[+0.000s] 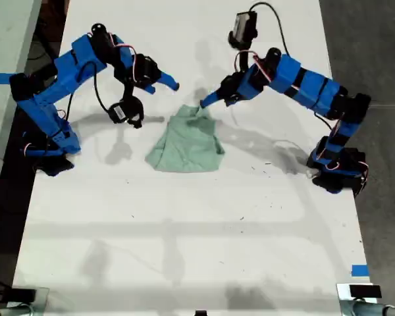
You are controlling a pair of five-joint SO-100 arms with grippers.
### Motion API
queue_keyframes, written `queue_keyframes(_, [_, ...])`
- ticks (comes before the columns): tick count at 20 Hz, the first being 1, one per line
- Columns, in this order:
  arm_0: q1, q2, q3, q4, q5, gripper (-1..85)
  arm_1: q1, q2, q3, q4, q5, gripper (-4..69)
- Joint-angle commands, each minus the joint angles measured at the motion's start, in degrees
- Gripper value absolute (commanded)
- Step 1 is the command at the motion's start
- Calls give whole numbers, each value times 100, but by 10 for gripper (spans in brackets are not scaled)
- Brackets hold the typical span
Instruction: Fold t shirt
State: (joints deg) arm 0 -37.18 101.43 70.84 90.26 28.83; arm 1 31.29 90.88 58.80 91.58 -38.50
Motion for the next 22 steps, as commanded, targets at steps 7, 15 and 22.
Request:
queue_keyframes(7, [-360, 3867, 923, -519, 387, -3, 229, 4157, 2698, 686, 237, 1])
queue_keyframes(15, [932, 10081, 9598, -3111, -773, -3, -1362, 8394, 7778, 88, 1160, 2])
queue_keyframes(22, [2074, 10459, 11769, -3630, -1731, 21, -2197, 10898, 9861, -387, 1283, 12])
